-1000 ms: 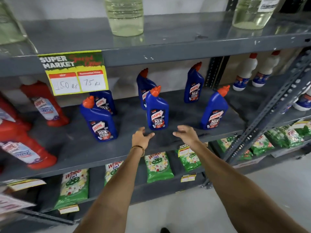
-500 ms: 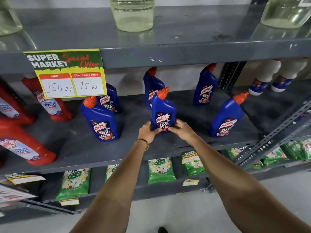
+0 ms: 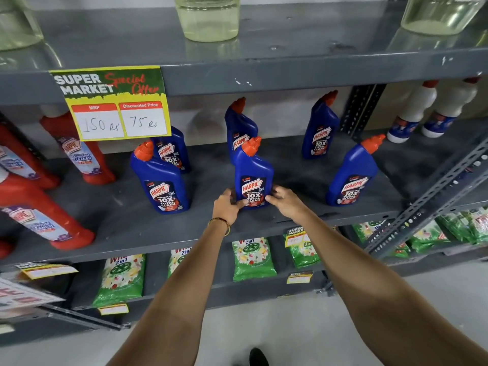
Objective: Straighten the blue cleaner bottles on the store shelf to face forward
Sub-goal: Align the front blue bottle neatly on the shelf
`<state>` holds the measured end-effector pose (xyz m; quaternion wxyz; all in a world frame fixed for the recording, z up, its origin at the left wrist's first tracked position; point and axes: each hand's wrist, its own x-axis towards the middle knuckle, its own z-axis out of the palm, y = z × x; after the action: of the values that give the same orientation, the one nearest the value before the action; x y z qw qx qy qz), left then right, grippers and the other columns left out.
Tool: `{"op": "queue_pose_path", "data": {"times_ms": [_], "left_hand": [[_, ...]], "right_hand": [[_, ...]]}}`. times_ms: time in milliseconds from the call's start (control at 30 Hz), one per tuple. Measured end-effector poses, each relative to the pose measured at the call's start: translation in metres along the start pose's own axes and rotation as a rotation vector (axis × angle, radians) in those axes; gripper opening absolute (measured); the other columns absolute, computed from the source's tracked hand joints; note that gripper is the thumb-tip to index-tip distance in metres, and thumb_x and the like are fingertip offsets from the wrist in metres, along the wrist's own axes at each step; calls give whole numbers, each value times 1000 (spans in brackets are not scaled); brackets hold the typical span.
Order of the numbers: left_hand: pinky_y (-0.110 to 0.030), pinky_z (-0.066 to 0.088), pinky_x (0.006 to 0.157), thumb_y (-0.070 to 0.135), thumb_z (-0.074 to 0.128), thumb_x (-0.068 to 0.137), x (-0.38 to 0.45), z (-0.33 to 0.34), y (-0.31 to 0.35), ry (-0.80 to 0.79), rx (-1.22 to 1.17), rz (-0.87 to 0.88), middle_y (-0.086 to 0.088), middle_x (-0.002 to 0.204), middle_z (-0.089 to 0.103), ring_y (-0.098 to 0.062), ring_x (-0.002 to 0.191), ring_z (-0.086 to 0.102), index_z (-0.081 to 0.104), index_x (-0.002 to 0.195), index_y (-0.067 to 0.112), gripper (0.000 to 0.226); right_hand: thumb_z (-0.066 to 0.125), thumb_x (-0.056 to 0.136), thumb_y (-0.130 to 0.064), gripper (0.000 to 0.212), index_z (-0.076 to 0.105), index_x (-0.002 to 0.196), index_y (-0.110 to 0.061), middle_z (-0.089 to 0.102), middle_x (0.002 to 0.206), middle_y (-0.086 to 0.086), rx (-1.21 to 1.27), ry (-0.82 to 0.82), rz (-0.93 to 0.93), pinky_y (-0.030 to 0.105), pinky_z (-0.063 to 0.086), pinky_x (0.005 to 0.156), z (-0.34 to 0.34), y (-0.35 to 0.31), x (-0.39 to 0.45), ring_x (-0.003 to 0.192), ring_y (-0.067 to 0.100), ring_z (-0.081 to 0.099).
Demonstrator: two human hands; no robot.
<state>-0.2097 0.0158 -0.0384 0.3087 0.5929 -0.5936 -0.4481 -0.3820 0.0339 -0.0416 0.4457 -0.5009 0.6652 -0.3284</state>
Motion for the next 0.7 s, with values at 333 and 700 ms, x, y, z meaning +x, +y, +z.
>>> {"op": "queue_pose_path", "data": {"times_ms": [333, 700], "left_hand": [[-33, 47, 92, 17, 69, 80, -25, -2, -2, -29, 12, 0, -16, 122, 62, -28, 111, 58, 51, 122, 3, 48], [-36, 47, 95, 19, 67, 81, -30, 0, -2, -30, 39, 5, -15, 123, 61, -28, 113, 57, 50, 122, 4, 47]], "right_hand": [[54, 91, -15, 37, 51, 127, -6, 62, 127, 15, -72, 69, -10, 41, 46, 100, 5, 5, -30, 117, 26, 58], [55, 91, -17, 35, 53, 124, -6, 63, 125, 14, -78, 94, -4, 42, 47, 100, 7, 4, -38, 116, 25, 58]]}}
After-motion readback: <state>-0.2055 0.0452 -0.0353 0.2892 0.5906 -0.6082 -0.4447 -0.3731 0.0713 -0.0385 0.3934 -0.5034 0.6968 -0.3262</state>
